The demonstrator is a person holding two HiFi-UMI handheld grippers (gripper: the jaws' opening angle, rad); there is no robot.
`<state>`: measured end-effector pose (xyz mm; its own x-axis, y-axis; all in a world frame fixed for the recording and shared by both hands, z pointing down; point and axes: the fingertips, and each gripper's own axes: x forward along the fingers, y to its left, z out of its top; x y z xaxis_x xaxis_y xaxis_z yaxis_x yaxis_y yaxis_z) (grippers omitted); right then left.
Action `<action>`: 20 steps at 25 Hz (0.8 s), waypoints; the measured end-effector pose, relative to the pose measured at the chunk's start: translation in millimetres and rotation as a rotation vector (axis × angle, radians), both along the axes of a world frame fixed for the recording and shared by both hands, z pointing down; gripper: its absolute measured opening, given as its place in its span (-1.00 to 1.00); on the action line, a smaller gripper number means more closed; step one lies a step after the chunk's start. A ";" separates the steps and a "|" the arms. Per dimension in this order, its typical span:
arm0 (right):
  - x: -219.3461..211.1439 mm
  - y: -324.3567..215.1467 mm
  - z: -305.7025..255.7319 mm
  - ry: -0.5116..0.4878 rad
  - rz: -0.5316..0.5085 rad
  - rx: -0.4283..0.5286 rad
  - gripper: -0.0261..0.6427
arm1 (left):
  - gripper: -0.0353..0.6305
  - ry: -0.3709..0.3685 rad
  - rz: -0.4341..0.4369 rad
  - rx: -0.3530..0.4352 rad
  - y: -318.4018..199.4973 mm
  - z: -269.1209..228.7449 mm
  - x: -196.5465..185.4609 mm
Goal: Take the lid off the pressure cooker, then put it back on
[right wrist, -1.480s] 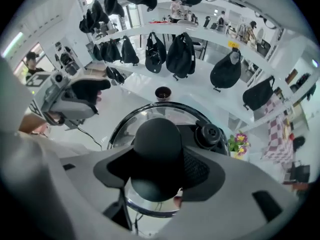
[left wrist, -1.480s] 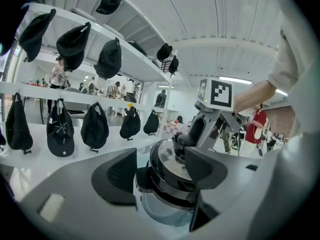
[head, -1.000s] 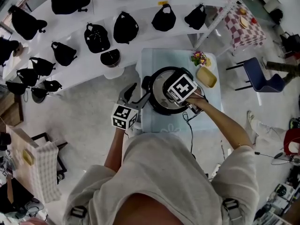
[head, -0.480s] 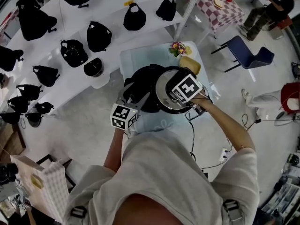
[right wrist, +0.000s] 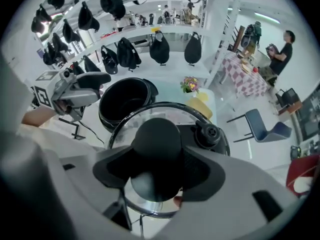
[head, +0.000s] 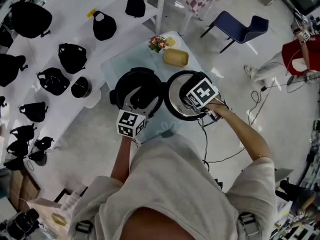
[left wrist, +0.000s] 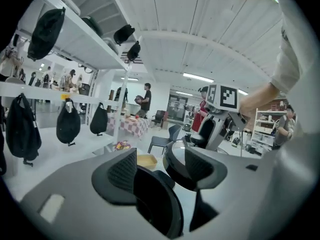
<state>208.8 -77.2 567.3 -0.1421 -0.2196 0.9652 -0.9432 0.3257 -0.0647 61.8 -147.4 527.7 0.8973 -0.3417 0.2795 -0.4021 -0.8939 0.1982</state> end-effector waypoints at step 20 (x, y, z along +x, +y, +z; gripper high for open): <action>73.7 14.7 108.0 -0.057 0.144 -0.053 -0.11 | -0.05 -0.079 0.034 -0.002 12.1 3.4 43.8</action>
